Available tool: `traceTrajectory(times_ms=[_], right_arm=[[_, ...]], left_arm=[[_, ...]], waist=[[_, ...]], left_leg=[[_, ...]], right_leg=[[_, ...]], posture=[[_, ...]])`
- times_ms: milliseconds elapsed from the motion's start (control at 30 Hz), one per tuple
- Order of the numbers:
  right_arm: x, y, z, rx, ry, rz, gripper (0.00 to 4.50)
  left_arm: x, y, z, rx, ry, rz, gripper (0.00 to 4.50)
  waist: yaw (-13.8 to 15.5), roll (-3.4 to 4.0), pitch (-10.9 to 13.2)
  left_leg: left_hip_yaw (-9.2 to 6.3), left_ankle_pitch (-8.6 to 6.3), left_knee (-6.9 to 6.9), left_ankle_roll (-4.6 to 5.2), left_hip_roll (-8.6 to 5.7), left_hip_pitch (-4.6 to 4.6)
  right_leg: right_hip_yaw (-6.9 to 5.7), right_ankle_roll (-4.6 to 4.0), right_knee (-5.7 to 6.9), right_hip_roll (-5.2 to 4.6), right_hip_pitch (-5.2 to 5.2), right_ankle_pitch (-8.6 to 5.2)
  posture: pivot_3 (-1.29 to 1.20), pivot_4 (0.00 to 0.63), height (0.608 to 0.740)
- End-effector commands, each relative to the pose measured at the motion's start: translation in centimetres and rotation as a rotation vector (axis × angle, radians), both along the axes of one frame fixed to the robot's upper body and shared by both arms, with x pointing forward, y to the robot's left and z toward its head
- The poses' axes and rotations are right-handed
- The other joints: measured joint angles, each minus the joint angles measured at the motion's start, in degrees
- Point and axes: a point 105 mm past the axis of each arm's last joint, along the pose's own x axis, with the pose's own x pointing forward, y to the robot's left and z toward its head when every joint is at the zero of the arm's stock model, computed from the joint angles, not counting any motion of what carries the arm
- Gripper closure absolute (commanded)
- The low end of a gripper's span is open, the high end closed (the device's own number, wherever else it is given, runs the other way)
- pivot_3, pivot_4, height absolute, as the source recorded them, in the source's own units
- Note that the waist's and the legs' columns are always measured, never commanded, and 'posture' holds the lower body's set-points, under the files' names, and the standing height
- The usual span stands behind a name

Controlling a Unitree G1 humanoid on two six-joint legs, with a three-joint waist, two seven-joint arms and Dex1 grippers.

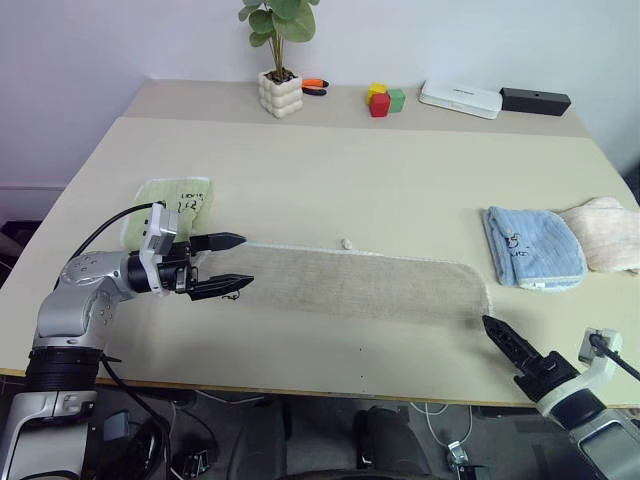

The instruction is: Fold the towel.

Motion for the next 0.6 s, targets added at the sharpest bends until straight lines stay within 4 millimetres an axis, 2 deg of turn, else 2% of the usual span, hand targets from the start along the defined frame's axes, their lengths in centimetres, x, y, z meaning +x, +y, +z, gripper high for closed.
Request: traceTrajectory(times_ms=[33, 133, 200, 267, 400, 533, 600], right_arm=[[-0.5, 2.1, -0.8, 0.043, 0.041, 0.082, 0.02], [-0.2, 2.7, -1.0, 0.052, 0.04, 0.109, 0.02], [0.4, 2.2, -1.9, 0.018, 0.065, 0.087, 0.02], [1.0, 1.6, -3.1, 0.009, 0.099, 0.047, 0.02], [2.5, 2.1, -3.1, 0.017, 0.059, 0.038, 0.02], [3.8, 2.9, -3.0, 0.041, 0.043, 0.043, 0.02], [4.2, 2.7, -3.1, 0.069, 0.04, 0.025, 0.56]], left_arm=[[-0.2, -0.2, 0.9, 0.0, -0.038, -0.01, 0.0], [-0.3, -0.3, 0.9, -0.001, -0.041, -0.006, 0.0], [-0.3, -0.4, 0.9, -0.003, -0.041, 0.0, 0.0], [-0.3, -0.4, 0.9, -0.005, -0.042, 0.008, 0.0], [-0.3, -0.4, 0.9, -0.004, -0.044, 0.02, 0.0], [-0.4, -0.3, 1.1, -0.004, -0.049, 0.029, 0.0], [-0.5, -0.2, 1.1, -0.004, -0.049, 0.032, 0.0]], waist=[[-0.03, -0.08, -0.05], [-0.08, -0.18, -0.11], [-0.18, -0.26, -0.16], [-0.35, -0.69, -0.42], [-1.54, -1.44, -0.89], [-2.2, -1.67, -1.03], [-2.5, -1.72, -1.06]], left_leg=[[-0.01, 0.0, 0.01, 0.0, 0.0, 0.0], [-0.04, 0.0, 0.05, 0.0, 0.01, 0.03], [-0.04, 0.0, 0.08, 0.0, 0.02, 0.03], [-0.07, 0.0, 0.1, 0.0, 0.04, 0.05], [-0.19, 0.0, 0.14, 0.0, 0.08, 0.11], [-0.25, 0.0, 0.14, 0.0, 0.09, 0.12], [-0.26, 0.0, 0.14, 0.0, 0.09, 0.12]], right_leg=[[0.0, -0.01, 0.01, 0.0, 0.0, 0.0], [-0.01, -0.02, 0.04, 0.01, 0.03, 0.0], [-0.01, -0.03, 0.04, 0.01, 0.04, 0.0], [-0.01, -0.07, 0.04, 0.05, 0.05, 0.01], [-0.01, -0.25, 0.01, 0.09, 0.15, -0.02], [0.01, -0.29, -0.02, 0.04, 0.16, 0.0], [0.02, -0.29, -0.02, 0.01, 0.16, 0.0]], posture=[[0.0, 0.15, 0.74], [0.0, 0.15, 0.74], [0.0, 0.15, 0.74], [0.0, 0.15, 0.74], [0.0, 0.15, 0.74], [0.0, 0.15, 0.74], [0.0, 0.15, 0.74]])
